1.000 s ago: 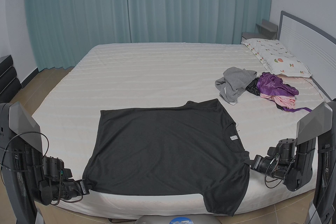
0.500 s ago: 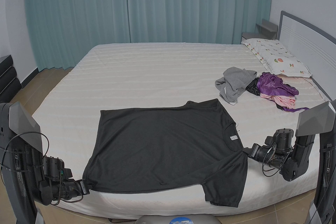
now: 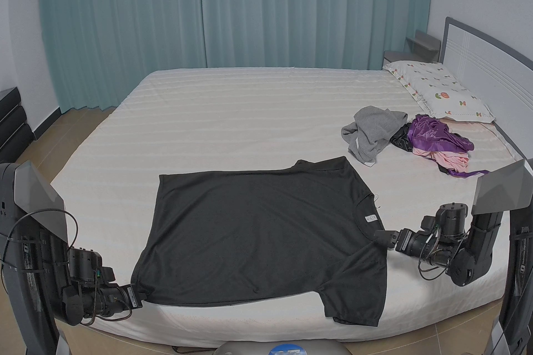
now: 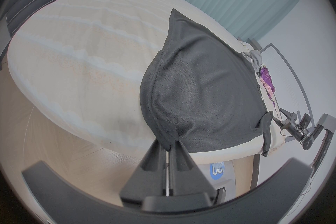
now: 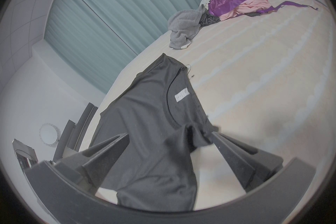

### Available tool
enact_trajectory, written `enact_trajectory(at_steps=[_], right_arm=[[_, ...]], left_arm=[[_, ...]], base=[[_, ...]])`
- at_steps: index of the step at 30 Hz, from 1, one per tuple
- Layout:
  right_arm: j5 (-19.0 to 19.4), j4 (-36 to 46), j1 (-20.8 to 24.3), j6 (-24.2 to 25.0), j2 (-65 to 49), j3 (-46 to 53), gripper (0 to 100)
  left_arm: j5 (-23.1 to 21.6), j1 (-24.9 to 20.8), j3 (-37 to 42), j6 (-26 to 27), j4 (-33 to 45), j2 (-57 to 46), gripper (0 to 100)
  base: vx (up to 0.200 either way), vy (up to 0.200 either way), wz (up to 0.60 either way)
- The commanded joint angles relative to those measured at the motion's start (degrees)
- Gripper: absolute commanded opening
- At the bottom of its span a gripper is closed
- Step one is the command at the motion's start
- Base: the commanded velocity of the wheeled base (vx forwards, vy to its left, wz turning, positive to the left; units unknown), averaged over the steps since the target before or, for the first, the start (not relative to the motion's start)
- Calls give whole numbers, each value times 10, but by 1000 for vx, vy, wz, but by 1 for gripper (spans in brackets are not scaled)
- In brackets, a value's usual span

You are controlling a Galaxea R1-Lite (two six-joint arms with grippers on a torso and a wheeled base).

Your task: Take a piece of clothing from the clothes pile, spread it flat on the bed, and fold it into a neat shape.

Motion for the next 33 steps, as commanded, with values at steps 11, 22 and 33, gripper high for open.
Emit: enact_trajectory(at_steps=[11, 22, 33], right_arm=[[14, -61, 71, 5, 11, 180, 100], [10, -107, 82, 0, 36, 200, 100], [4, -107, 93, 8, 43, 162, 100]], left_arm=[[0, 1, 10, 0, 0, 0, 0], [0, 1, 10, -5, 0, 0, 0], [0, 0, 10, -6, 0, -3, 0]], base=[[0, 0, 0], [0, 0, 0], [0, 0, 0]])
